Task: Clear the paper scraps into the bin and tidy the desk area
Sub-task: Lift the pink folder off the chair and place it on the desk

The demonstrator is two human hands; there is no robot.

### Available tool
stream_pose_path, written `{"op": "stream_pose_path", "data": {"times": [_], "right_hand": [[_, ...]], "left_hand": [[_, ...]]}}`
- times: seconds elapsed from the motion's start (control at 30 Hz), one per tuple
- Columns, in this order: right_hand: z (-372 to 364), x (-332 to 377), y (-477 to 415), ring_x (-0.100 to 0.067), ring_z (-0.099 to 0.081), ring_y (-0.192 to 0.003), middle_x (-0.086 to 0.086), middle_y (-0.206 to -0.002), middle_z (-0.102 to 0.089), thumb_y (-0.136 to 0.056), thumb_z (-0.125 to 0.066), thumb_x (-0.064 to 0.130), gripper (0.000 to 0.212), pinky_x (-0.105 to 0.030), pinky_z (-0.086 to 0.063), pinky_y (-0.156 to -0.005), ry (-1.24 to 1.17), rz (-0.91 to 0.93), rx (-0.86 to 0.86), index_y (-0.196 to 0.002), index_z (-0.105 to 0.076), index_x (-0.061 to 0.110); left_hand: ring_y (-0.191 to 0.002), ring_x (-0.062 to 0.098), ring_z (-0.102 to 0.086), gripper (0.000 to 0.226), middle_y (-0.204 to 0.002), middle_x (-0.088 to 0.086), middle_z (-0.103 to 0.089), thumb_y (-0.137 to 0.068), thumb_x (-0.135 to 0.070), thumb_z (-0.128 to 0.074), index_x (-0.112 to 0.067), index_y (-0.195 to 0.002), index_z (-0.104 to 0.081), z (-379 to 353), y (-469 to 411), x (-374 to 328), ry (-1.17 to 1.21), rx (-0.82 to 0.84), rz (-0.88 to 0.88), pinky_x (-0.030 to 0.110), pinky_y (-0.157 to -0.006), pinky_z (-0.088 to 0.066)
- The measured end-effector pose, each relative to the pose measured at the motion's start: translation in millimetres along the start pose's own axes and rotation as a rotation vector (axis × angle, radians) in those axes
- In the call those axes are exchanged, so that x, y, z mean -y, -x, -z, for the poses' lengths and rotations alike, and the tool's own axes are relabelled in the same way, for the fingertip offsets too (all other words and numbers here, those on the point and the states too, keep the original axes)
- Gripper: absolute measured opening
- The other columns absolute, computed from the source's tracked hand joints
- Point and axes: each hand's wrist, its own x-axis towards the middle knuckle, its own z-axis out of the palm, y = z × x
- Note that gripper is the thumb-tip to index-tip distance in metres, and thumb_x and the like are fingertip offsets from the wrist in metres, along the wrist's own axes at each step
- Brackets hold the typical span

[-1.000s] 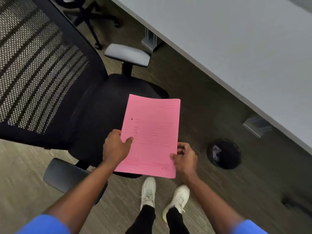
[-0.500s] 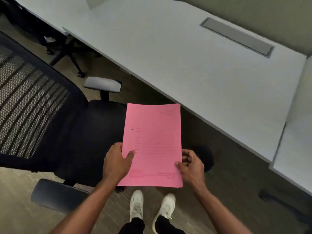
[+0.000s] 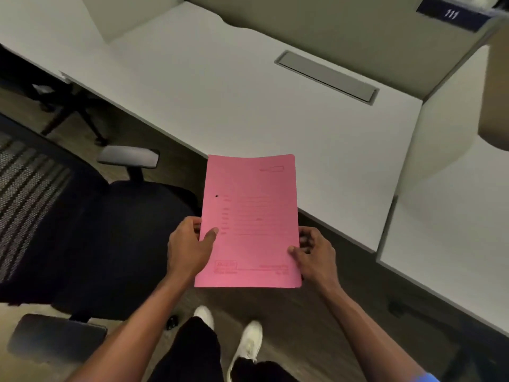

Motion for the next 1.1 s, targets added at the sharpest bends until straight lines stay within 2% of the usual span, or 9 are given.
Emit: {"op": "stream_pose_path", "data": {"times": [0.1,0.23,0.3,0.43,0.7,0.83,1.1], "right_hand": [[12,-1,-7,-0.005,-0.074,-0.091,0.009,-0.114,-0.073,-0.093,-0.079,0.022,0.045,-0.024,-0.064,-0.075,0.010,-0.008,-0.027,-0.133,-0.059,0.024],[20,9,-19,-0.002,-0.072,-0.089,0.014,-0.110,-0.070,-0.093,-0.078,0.023,0.043,-0.015,-0.056,-0.067,0.017,-0.010,-0.027,-0.131,-0.059,0.025],[19,18,-26,-0.002,-0.071,-0.089,0.016,-0.107,-0.069,-0.094,-0.077,0.022,0.042,-0.016,-0.056,-0.068,0.007,-0.012,-0.027,-0.130,-0.057,0.026],[5,33,-45,-0.006,-0.073,-0.092,0.010,-0.113,-0.071,-0.095,-0.077,0.022,0.041,-0.023,-0.062,-0.075,-0.006,-0.033,-0.032,-0.129,-0.055,0.028],[-24,82,-92,-0.007,-0.076,-0.086,0.012,-0.106,-0.072,-0.096,-0.075,0.019,0.041,-0.020,-0.062,-0.065,-0.030,-0.027,-0.097,-0.129,-0.054,0.030],[-41,110,-112,-0.005,-0.074,-0.085,0.014,-0.107,-0.070,-0.097,-0.074,0.018,0.040,-0.012,-0.056,-0.057,-0.054,-0.033,-0.131,-0.128,-0.053,0.031],[-72,154,-149,-0.005,-0.073,-0.089,0.017,-0.109,-0.068,-0.096,-0.077,0.021,0.041,-0.010,-0.056,-0.059,-0.042,-0.020,-0.138,-0.129,-0.053,0.030]], "left_hand": [[-0.095,0.015,-0.070,0.035,-0.110,-0.003,-0.071,-0.092,-0.034,-0.078,-0.016,-0.118,-0.065,-7,-5,-14,0.027,0.011,-0.027,0.033,-0.078,-0.057],[-0.089,0.006,-0.066,0.035,-0.110,-0.006,-0.068,-0.093,-0.032,-0.077,-0.017,-0.122,-0.064,-6,-20,-29,0.031,0.034,-0.050,0.019,-0.068,-0.048],[-0.084,0.001,-0.062,0.036,-0.107,-0.009,-0.065,-0.094,-0.032,-0.077,-0.017,-0.123,-0.064,-1,-33,-35,0.038,0.041,-0.060,0.017,-0.066,-0.046],[-0.092,0.007,-0.064,0.039,-0.108,-0.012,-0.063,-0.093,-0.032,-0.077,-0.017,-0.128,-0.064,9,-66,-40,0.024,0.053,-0.060,0.019,-0.069,-0.047],[-0.097,0.009,-0.067,0.041,-0.115,-0.006,-0.070,-0.093,-0.034,-0.077,-0.018,-0.128,-0.063,31,-154,-51,0.030,0.102,-0.116,0.022,-0.071,-0.051],[-0.095,0.008,-0.067,0.040,-0.112,-0.009,-0.067,-0.093,-0.034,-0.076,-0.019,-0.128,-0.062,47,-194,-57,0.018,0.138,-0.153,0.020,-0.068,-0.049],[-0.094,0.015,-0.071,0.040,-0.115,-0.004,-0.072,-0.094,-0.039,-0.074,-0.020,-0.127,-0.063,72,-262,-60,-0.031,0.124,-0.174,0.039,-0.078,-0.063]]}}
